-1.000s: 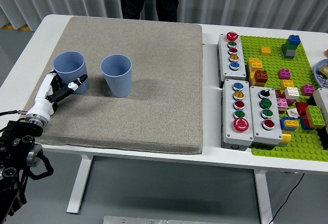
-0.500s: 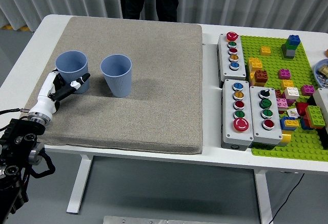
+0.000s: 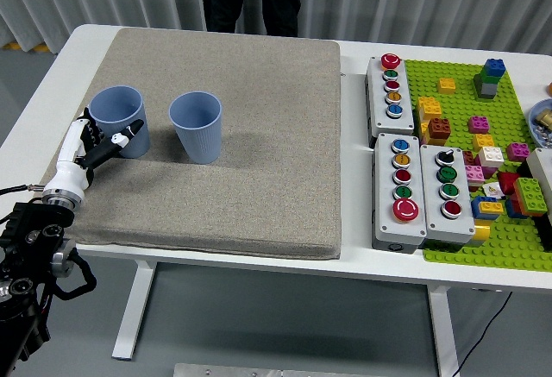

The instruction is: Pick cup pour cup place

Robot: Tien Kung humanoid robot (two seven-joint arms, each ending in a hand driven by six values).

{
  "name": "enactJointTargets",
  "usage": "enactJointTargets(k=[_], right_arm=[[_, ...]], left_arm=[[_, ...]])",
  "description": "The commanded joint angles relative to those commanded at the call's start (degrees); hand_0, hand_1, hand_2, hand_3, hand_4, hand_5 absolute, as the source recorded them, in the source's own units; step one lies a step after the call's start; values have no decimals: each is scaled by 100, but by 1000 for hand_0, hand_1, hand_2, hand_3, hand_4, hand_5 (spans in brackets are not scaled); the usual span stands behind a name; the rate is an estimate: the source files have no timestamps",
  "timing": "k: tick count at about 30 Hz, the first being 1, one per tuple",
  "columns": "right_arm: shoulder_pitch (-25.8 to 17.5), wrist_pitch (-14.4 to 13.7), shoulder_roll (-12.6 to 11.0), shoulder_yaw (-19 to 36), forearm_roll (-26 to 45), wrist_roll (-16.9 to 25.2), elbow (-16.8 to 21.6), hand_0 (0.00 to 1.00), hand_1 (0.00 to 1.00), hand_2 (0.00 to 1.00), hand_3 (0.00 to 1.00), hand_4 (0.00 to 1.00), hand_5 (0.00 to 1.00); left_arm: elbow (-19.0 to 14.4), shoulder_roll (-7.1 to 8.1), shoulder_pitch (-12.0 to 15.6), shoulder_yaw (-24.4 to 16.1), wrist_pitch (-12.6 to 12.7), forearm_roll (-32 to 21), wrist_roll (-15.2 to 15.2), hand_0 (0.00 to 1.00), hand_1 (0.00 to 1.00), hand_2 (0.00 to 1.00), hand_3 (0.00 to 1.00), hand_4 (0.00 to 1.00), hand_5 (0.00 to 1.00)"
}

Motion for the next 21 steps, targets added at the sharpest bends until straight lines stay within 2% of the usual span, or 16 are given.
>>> enactJointTargets(k=[6, 9, 10, 21], right_arm=[[-9, -2, 4, 13, -15, -5, 0, 683, 684, 696, 652, 443, 177], [-12, -1, 4, 18, -24, -7, 0, 683, 684, 696, 652, 443, 177], [-15, -1, 5, 19, -27, -7, 0, 682, 684, 696, 653, 443, 174], [-34, 3, 2, 21, -42, -5, 0, 683, 684, 695, 653, 444, 176]], left_arm=[[-24, -6, 26, 11, -128, 12, -17, 825, 775, 925, 958, 879, 302], [-21, -5, 24, 15, -140, 17, -16, 825, 775, 925, 958, 879, 302], [-18, -5, 26, 14, -140, 16, -17, 832, 787, 933, 964, 907, 337], [-9, -4, 43, 41, -159, -7, -4, 835, 794, 938, 968, 910, 346]])
